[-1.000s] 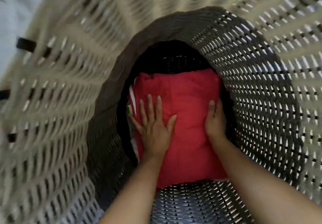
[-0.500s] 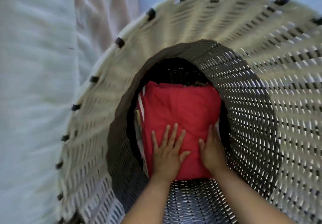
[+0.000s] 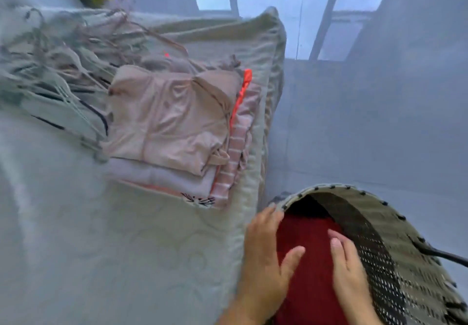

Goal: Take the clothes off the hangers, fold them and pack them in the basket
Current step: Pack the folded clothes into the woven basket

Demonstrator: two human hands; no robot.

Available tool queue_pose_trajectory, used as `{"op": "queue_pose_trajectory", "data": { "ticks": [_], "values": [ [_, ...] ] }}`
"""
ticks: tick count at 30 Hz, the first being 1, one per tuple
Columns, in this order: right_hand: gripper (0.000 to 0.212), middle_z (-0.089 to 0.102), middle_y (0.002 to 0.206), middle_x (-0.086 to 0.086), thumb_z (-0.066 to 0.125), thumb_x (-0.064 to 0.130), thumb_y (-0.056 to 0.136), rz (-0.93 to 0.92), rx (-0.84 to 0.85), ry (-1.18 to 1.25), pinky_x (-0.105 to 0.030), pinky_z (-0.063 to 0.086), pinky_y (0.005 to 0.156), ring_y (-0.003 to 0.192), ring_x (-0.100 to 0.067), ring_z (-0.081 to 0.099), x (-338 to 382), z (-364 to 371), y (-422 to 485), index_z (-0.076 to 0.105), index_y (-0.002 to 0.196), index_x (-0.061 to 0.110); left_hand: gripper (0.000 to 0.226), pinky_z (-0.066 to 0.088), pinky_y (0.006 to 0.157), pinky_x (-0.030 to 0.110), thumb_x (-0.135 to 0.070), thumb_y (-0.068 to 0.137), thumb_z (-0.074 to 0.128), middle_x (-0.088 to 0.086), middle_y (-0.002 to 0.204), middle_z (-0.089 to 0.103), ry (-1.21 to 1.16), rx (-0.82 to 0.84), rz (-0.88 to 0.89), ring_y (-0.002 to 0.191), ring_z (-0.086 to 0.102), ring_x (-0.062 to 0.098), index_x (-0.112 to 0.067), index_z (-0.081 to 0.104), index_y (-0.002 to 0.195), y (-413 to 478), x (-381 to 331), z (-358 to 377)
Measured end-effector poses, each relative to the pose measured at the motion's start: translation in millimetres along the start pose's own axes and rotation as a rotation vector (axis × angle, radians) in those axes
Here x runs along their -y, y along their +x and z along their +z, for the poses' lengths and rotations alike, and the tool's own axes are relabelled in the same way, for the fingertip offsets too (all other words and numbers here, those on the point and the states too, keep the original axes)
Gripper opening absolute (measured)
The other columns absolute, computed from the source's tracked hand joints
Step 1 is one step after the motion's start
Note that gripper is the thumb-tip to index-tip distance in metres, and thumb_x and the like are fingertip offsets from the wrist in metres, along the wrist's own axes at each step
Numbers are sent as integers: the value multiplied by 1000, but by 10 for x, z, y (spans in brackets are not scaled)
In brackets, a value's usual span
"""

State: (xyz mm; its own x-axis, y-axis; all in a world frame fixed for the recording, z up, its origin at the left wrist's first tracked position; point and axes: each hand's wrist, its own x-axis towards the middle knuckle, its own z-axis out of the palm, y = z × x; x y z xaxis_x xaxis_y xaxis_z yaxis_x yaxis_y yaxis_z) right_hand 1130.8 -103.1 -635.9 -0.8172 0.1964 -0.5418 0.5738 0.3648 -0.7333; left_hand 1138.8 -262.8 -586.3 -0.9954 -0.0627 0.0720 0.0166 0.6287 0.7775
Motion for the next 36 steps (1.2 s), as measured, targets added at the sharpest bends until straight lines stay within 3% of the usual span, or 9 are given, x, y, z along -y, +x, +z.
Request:
{"op": "queue_pose_trajectory", "data": {
  "ticks": [2,6,11,14,16,23,28,33,36],
  "values": [
    [32,58,119,4,43,56,88,-76,-22,138,-32,40,98,112,-13,54,574,183,-54,57,108,34,48,24,110,22,-54,94,39,-3,139,36,-29,-98,-35,130,34,11,-28,31,133,284,77,-490],
    [26,49,125,-3,47,29,95,-113,79,250,-11,38,86,103,5,50,1507,687,67,47,121,23,57,33,97,30,-57,91,39,12,121,48,21,-322,-161,112,43,21,-12,40,126,871,497,-1439],
    [70,40,138,-8,60,48,84,-15,172,188,-42,39,105,125,-22,44,2095,1267,325,35,137,10,65,35,94,44,-40,84,61,28,127,47,228,-473,-686,118,44,42,8,43,124,1408,1276,-2213],
    [116,46,135,-8,68,77,44,86,158,230,-50,44,99,120,-26,51,2143,1513,416,36,136,14,65,37,100,39,-35,85,65,16,134,47,-85,-398,-1042,124,45,32,2,41,133,1481,1584,-2348],
    [130,47,136,-8,66,87,30,129,129,265,-51,44,98,122,-27,50,2089,1642,505,36,135,16,65,37,97,28,-36,83,68,1,124,52,-270,-301,-990,121,48,18,-8,44,137,1472,1717,-2371],
    [81,30,137,-17,71,46,76,158,3,40,-46,32,107,128,-33,32,2184,1712,498,34,132,0,69,40,87,29,-46,79,68,12,130,54,-288,-148,-1084,117,52,25,-3,50,130,1574,1810,-2568],
    [99,43,131,-13,75,65,50,263,33,237,-49,44,98,117,-31,48,2214,1746,477,39,122,8,48,44,87,28,-48,79,65,6,107,62,-443,3,-1129,99,58,21,-10,58,108,1701,1754,-2718],
    [80,29,131,-9,73,58,67,245,6,180,-50,38,103,123,-32,40,2196,1717,504,43,124,10,43,44,83,29,-43,80,68,7,107,64,-465,11,-1098,91,60,20,-15,59,111,1679,1764,-2670],
    [107,47,127,-8,81,68,42,278,49,301,-50,47,94,109,-28,55,2195,1706,479,44,123,9,49,47,87,31,-47,76,69,6,111,65,-481,8,-1113,99,61,22,-16,59,113,1671,1784,-2671]
  ]
}}
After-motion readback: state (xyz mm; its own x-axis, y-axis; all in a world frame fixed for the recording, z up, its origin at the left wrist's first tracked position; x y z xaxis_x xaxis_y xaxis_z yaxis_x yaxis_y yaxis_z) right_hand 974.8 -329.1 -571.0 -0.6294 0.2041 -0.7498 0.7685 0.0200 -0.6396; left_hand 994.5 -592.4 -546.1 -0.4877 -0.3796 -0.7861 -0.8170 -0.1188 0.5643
